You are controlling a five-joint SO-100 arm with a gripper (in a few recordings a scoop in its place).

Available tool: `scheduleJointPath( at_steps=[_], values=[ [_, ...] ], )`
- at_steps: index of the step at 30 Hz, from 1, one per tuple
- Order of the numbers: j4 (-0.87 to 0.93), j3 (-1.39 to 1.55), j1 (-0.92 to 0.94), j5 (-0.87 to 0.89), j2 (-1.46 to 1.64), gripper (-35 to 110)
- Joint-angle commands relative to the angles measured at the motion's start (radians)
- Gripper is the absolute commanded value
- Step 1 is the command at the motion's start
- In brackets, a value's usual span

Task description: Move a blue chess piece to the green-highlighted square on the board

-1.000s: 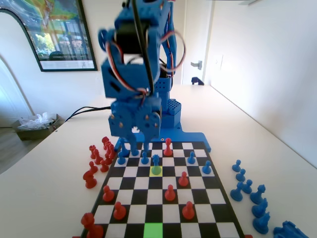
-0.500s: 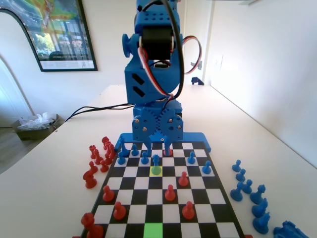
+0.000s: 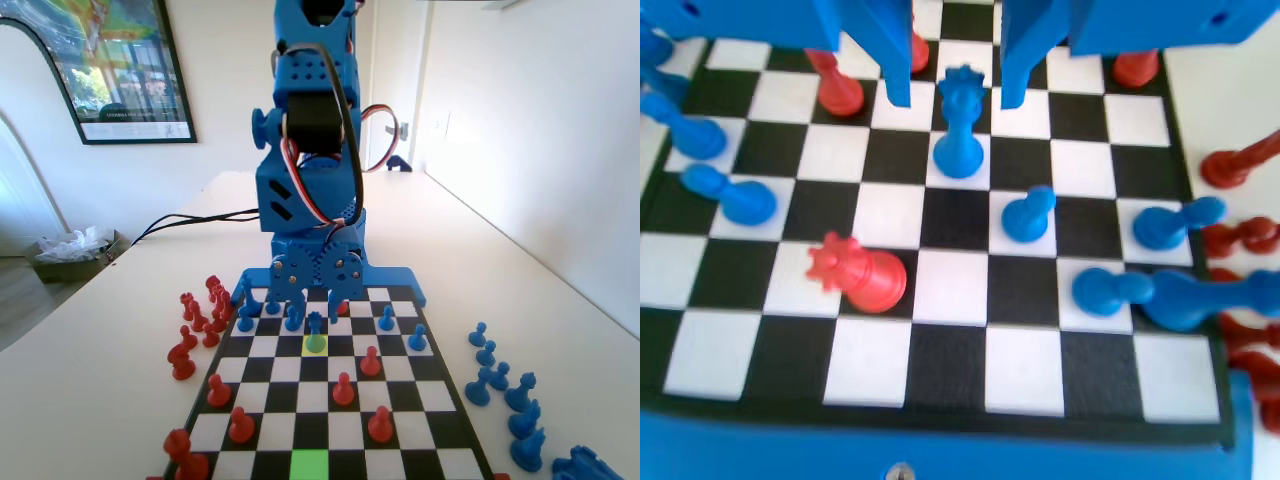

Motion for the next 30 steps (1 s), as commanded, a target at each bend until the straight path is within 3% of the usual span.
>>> scheduleJointPath(
  at_steps=[1, 25, 30],
  values=[
    [-0.017, -0.003, 0.02, -0.021, 0.011, 12],
    [-0.083, 0.023, 0.018, -0.064, -0.021, 1],
    [0.071, -0.077, 0.015, -0.038, -0.015, 1]
  ],
)
